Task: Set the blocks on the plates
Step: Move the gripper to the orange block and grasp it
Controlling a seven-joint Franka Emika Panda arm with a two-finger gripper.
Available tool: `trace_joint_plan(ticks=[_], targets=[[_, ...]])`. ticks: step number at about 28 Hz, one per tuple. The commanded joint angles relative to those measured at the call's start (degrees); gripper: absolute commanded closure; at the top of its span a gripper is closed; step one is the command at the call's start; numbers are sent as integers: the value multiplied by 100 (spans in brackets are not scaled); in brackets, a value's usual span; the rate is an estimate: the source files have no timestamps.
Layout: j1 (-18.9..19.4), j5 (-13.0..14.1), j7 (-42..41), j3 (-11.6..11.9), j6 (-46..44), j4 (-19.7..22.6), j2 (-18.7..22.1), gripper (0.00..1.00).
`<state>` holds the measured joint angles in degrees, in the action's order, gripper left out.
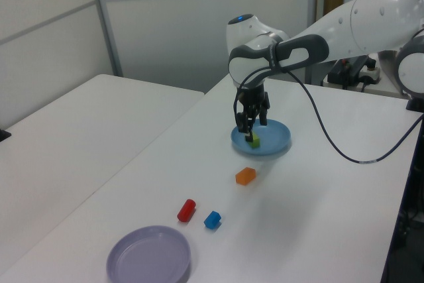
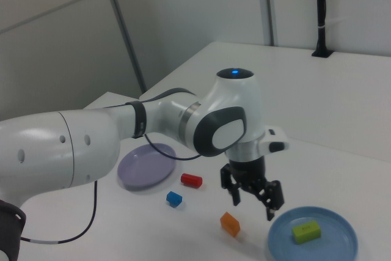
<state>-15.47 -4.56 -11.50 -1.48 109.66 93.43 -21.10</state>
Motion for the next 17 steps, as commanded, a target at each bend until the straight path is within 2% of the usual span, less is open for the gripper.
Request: trace_joint_plan(ticks=[1, 4, 9, 17], targets=[[26, 78, 113, -238, -6, 412, 212, 0], [35, 78, 140, -317, -7, 544, 220, 0], [35, 78, 367, -590, 308, 807, 150, 0], [255, 34, 1124, -625, 1021, 1256, 80, 0]])
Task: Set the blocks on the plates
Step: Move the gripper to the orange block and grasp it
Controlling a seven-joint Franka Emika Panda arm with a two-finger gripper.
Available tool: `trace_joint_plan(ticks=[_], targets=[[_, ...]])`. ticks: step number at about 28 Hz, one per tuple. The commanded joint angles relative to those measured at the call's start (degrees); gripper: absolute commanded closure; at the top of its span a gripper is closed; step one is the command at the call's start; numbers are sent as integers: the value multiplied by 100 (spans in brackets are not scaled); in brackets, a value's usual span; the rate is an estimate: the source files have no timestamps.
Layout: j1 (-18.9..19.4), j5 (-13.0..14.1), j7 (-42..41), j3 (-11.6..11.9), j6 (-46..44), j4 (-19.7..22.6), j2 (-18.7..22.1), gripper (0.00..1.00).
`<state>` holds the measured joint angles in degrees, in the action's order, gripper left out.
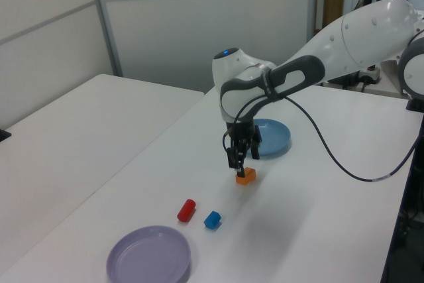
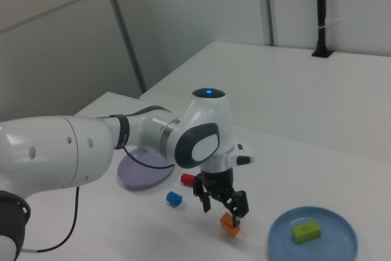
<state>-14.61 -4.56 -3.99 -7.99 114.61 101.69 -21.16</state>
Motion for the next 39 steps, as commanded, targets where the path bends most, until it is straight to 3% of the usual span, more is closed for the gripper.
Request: trace_joint_plan(ticks=[1, 7, 8, 9, 13, 16, 22, 32, 36, 39], targets=[[169, 34, 425, 26, 623, 457, 51, 0], [169, 16, 654, 34, 975, 422, -116, 0], [169, 16, 671, 34, 984, 413, -125, 3], [160, 8, 689, 34, 1002, 404, -125, 14], [134, -10, 681, 43, 1002, 404, -116, 25], [108, -142, 680, 61, 984, 404, -116, 17], [55, -151, 663, 78, 870, 290, -63, 0], [55, -203, 637, 79, 756, 281, 7, 0], [55, -204, 628, 78, 782, 281, -37, 11], [46, -256, 610, 78, 905, 272, -150, 12]])
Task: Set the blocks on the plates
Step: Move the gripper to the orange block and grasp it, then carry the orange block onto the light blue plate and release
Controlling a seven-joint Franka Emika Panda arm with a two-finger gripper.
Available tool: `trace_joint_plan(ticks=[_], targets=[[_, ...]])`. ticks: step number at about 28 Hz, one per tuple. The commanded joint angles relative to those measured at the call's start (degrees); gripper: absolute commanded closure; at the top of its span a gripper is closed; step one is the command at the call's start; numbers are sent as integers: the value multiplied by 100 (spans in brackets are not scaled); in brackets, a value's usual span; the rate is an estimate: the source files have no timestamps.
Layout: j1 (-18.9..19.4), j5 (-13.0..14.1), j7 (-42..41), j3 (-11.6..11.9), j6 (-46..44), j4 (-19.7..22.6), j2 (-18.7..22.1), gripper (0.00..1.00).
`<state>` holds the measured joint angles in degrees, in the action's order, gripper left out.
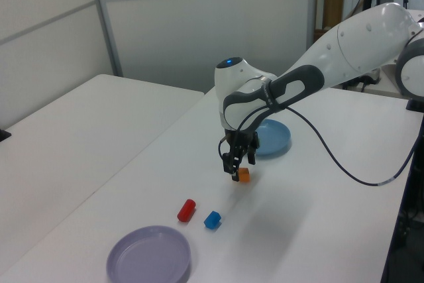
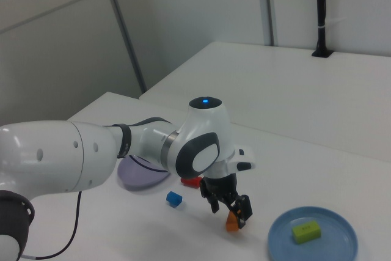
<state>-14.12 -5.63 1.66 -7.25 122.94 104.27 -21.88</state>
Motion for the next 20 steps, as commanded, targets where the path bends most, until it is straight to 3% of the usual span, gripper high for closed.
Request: trace_joint_plan(ticks=[1, 4, 9, 10, 12, 16, 20], targets=[[6, -184, 18, 5, 151, -11, -123, 12], [23, -254, 18, 5, 371, -90, -290, 14], [23, -369, -420, -4, 556, -126, -352, 30], [23, -369, -604, 5, 556, -126, -352, 36], [23, -351, -1097, -4, 539, -135, -352, 66], [23, -351, -1405, 5, 486, -135, -326, 99], [24, -351, -1502, 5, 302, -135, -264, 100]])
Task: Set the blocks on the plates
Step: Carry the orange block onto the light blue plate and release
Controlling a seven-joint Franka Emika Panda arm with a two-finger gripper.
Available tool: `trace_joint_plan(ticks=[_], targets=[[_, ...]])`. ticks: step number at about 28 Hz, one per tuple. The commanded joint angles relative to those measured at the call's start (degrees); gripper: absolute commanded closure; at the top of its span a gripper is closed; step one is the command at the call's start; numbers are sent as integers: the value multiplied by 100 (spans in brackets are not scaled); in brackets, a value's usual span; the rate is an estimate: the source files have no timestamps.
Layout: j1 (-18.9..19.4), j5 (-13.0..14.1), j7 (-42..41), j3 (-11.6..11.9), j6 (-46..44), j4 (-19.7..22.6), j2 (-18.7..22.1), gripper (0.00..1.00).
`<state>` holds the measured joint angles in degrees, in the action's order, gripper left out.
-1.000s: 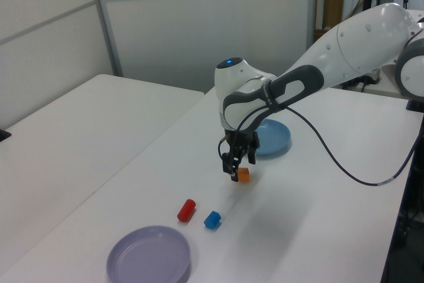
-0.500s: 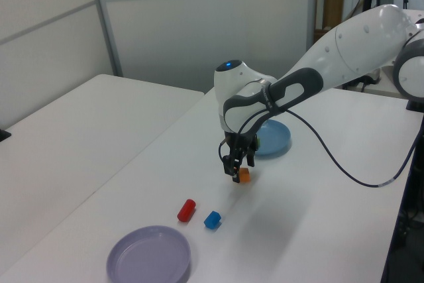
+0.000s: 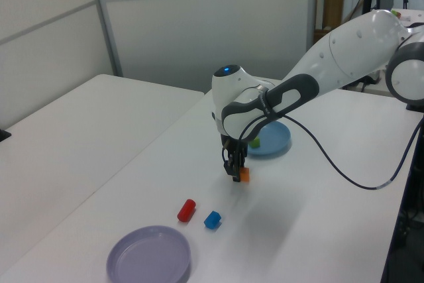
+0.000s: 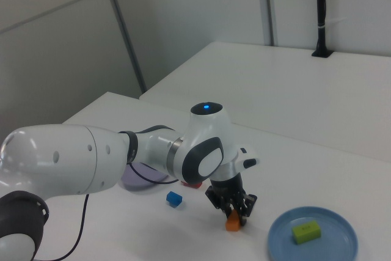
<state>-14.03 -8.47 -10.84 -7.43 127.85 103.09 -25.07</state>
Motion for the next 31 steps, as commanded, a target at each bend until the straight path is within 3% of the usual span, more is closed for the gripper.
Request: trace_joint_plan(ticks=[1, 6, 12, 20, 25, 31], targets=[[14, -67, -261, 22, -260, -26, 81, 100], [-30, -14, -243, 66, -594, -324, 221, 100], [-460, 74, -252, 206, -999, -1036, 213, 100], [-671, 74, -252, 663, -833, -1063, -77, 100], [-768, 117, -173, 786, -709, -1054, -270, 100], [-785, 346, -138, 795, -692, -1063, -359, 88]])
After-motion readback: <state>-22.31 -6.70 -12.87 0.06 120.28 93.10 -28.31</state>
